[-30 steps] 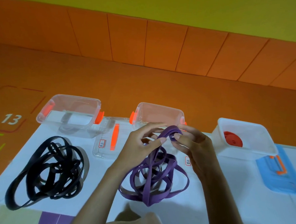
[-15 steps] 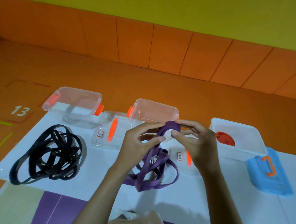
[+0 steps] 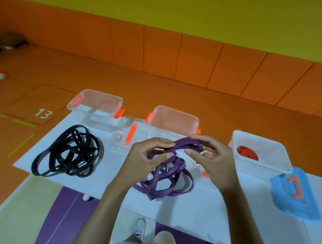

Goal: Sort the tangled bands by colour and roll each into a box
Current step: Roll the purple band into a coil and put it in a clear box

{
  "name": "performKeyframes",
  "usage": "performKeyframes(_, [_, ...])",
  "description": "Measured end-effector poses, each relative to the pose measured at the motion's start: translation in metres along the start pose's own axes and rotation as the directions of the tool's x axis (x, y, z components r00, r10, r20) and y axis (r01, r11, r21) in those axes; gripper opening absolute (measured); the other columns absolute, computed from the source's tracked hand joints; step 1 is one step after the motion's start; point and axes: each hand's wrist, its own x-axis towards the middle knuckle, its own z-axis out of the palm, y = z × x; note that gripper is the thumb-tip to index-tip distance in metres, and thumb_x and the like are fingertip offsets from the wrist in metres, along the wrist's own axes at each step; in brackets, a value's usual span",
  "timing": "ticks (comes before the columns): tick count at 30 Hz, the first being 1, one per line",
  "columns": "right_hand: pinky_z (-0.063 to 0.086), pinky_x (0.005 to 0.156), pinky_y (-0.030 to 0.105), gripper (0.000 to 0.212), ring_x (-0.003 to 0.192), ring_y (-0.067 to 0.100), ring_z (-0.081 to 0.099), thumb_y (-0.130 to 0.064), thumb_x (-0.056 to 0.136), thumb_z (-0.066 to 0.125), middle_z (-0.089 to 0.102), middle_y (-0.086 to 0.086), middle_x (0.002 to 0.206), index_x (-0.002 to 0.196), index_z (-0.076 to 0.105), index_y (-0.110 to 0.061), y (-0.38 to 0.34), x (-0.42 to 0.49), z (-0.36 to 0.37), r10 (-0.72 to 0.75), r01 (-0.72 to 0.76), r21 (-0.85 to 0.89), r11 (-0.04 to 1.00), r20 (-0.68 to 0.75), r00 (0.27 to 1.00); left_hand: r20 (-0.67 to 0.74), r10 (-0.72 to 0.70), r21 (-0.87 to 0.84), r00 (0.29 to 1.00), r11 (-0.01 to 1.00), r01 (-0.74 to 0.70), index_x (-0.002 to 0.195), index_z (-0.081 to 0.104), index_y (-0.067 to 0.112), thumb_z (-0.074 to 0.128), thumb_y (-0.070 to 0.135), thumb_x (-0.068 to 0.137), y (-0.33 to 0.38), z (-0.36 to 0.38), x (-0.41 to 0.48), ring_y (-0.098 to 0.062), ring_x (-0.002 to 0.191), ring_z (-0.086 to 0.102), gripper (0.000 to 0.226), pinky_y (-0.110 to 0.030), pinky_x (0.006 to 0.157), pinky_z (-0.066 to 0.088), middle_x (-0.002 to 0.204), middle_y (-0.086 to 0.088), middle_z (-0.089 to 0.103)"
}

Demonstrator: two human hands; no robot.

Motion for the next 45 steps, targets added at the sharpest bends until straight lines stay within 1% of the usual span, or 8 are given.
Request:
performKeyframes(4, [0.066,0.075,0.036,0.044,0.108,0.026,0.075,-0.029,0.078,0.091,0.078,0.003,0.117,0.119,0.077,-0.031,-0.005,-0.018,0.004,0.085,-0.077,0.202,0.976,-0.034,0.996,0.021,-0.038,0.043,0.999,0.998,0.037,0.113,0.079,0.034,0.08,0.01,0.092,0.003,0.005,-0.013,-0.018,0.116,0.073,0.032,-0.028,0.1,0.057,0.117,0.009,0.078])
performKeyframes(12, [0.066,0.079,0.034,0.032,0.1,0.026,0.079,-0.019,0.083,0.082,0.081,0.004,0.109,0.114,0.081,-0.028,-0.027,-0.062,0.01,0.175,-0.113,0.38,0.918,-0.132,0.976,-0.012,-0.072,0.025,0.997,0.997,0.072,0.106,0.077,0.033,0.085,0.007,0.087,0.006,0.029,-0.046,-0.02,0.11,0.075,0.033,-0.038,0.1,0.059,0.112,0.005,0.079])
performKeyframes(20, [0.064,0.079,0.029,0.024,0.1,0.024,0.078,-0.021,0.092,0.078,0.079,0.001,0.112,0.114,0.081,-0.028,-0.044,-0.085,0.008,0.18,-0.12,0.371,0.921,-0.132,0.975,-0.105,0.029,0.159,0.994,0.987,-0.012,0.096,0.069,0.041,0.088,0.01,0.085,0.017,0.058,-0.064,-0.015,0.099,0.074,0.038,-0.029,0.088,0.06,0.101,0.014,0.076])
performKeyframes(24, [0.065,0.082,0.032,0.018,0.101,0.023,0.078,-0.032,0.091,0.081,0.079,0.003,0.109,0.108,0.081,-0.024,-0.049,-0.088,0.008,0.199,-0.123,0.352,0.928,-0.191,0.961,-0.058,0.191,0.365,0.98,0.918,-0.157,0.102,0.071,0.018,0.081,0.009,0.091,0.015,0.062,-0.068,0.002,0.098,0.067,0.017,-0.017,0.083,0.054,0.105,0.032,0.068])
performKeyframes(27, [0.065,0.082,0.03,0.014,0.101,0.021,0.078,-0.021,0.095,0.078,0.078,0.0,0.109,0.109,0.08,-0.026,-0.047,-0.088,0.005,0.222,-0.145,0.329,0.933,-0.21,0.952,-0.019,0.237,0.463,0.971,0.863,-0.202,0.109,0.071,0.008,0.076,0.007,0.095,0.008,0.058,-0.07,-0.004,0.099,0.066,0.015,-0.024,0.083,0.058,0.114,0.014,0.072])
performKeyframes(31, [0.063,0.072,0.024,0.037,0.095,0.017,0.079,-0.014,0.087,0.086,0.076,-0.001,0.112,0.116,0.073,-0.033,-0.044,-0.085,0.006,0.289,-0.191,0.347,0.918,-0.259,0.922,0.012,0.187,0.549,0.982,0.82,-0.162,0.113,0.06,0.033,0.072,0.009,0.098,0.002,0.049,-0.069,-0.004,0.102,0.062,0.031,-0.024,0.082,0.056,0.119,0.022,0.064])
performKeyframes(39, [0.065,0.077,0.034,0.023,0.089,0.016,0.079,-0.022,0.082,0.092,0.08,-0.007,0.097,0.101,0.081,-0.029,-0.035,-0.054,0.021,0.252,-0.206,0.17,0.964,-0.324,0.912,-0.17,0.099,0.438,0.98,0.899,-0.015,0.124,0.055,0.051,0.07,0.017,0.1,-0.001,0.043,-0.064,0.013,0.108,0.062,0.044,-0.005,0.087,0.048,0.115,0.043,0.062])
performKeyframes(45, [0.062,0.068,0.02,0.023,0.083,0.004,0.077,-0.02,0.086,0.087,0.078,-0.019,0.092,0.101,0.078,-0.035,-0.026,-0.022,0.043,0.14,-0.157,-0.024,0.987,-0.341,0.93,-0.242,0.26,0.559,0.935,0.825,-0.085,0.129,0.07,0.02,0.078,0.012,0.094,-0.029,0.03,-0.041,-0.013,0.104,0.069,0.036,-0.035,0.089,0.06,0.116,0.005,0.076])
